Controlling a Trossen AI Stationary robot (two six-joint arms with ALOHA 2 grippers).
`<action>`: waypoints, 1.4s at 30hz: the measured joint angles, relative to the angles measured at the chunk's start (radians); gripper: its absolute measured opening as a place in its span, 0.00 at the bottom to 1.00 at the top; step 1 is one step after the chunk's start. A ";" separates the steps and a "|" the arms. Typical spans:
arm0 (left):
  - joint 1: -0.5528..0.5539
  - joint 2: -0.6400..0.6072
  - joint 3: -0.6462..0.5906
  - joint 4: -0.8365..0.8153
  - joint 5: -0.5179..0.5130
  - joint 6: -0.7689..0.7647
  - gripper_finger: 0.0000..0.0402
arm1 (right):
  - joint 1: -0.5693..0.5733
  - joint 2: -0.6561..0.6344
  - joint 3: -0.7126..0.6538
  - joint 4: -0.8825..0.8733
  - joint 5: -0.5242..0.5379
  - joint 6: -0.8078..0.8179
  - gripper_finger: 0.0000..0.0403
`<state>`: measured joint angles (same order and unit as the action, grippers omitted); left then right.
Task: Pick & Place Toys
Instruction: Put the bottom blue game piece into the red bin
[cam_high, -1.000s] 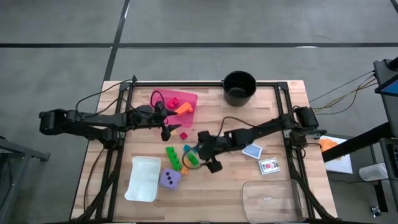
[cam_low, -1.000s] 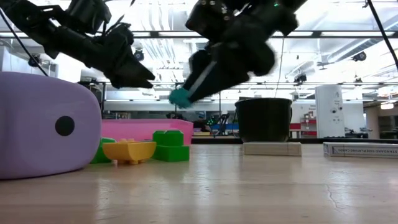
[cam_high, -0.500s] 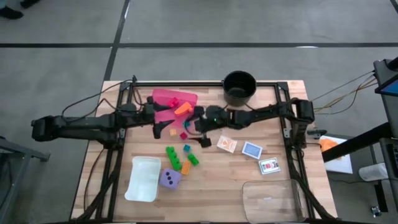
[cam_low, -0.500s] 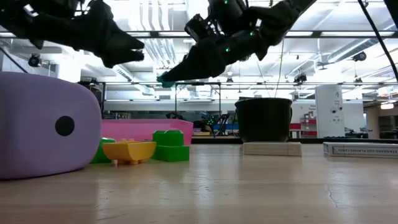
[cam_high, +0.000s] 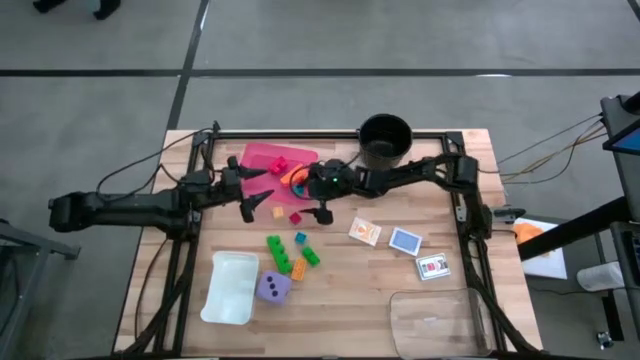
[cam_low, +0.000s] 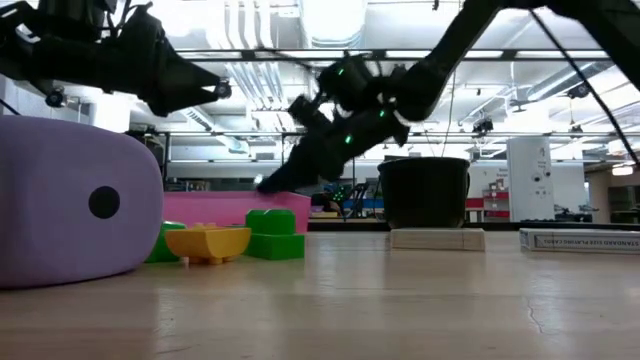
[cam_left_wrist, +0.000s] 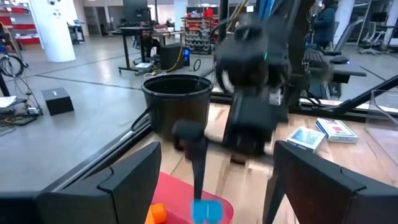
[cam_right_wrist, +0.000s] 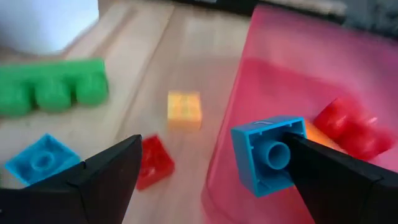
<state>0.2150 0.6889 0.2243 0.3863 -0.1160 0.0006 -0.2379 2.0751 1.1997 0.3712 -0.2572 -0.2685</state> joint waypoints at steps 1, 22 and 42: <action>0.000 0.000 0.000 0.001 0.000 0.000 0.79 | 0.000 0.020 0.016 -0.006 0.000 0.006 0.95; 0.001 0.000 -0.001 -0.025 0.000 0.002 0.79 | 0.055 0.052 0.139 -0.221 -0.007 0.009 0.95; 0.001 0.001 -0.001 -0.043 -0.008 0.000 0.79 | 0.061 0.016 0.189 -0.204 0.385 -0.081 0.95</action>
<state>0.2157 0.6899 0.2237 0.3432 -0.1244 0.0002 -0.1769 2.0908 1.3891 0.1668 0.1277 -0.3497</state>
